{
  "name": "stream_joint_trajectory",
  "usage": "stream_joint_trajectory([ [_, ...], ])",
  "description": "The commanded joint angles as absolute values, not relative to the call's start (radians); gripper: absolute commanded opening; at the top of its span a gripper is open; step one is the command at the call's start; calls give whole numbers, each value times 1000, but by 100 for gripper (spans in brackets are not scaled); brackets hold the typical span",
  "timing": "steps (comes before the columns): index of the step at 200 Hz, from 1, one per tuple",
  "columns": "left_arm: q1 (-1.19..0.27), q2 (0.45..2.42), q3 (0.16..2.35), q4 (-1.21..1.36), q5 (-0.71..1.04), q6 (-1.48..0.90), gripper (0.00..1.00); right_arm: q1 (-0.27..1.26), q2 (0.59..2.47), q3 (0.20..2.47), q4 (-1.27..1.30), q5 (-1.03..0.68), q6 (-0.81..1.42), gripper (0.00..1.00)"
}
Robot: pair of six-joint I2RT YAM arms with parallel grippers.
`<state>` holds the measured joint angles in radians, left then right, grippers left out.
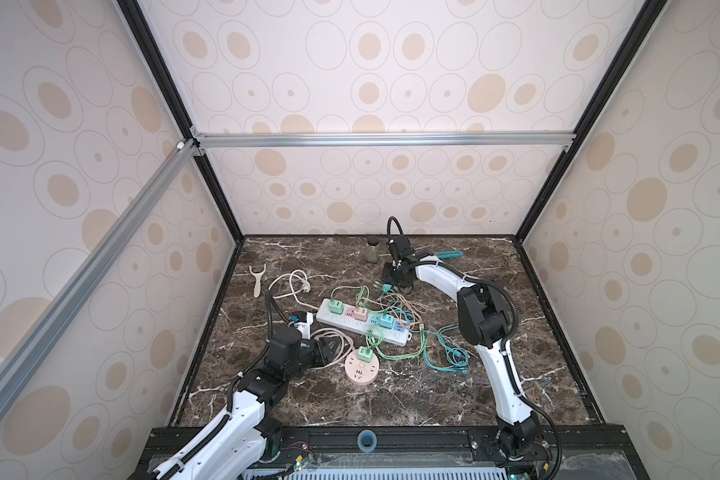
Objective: Insert the plug
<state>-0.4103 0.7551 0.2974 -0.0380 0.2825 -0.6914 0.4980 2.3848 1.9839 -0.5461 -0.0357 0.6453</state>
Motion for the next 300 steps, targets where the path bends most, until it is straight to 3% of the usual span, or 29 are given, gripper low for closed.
stream_joint_trajectory([
  [1,-407,740,299,-32,279,-686,58,503,2387,1985,-561,-37,642,34],
  [36,-407,739,301,-34,277,-685,58,505,2339,1950,-519,-57,590,21],
  [70,-406,742,303,-33,274,-682,58,503,2243,1899,-451,-93,486,16],
  [169,-406,749,310,-35,270,-675,58,503,1874,1776,-289,-224,205,16],
  [300,-406,749,310,-33,269,-672,58,500,1581,1831,-288,-185,56,16],
])
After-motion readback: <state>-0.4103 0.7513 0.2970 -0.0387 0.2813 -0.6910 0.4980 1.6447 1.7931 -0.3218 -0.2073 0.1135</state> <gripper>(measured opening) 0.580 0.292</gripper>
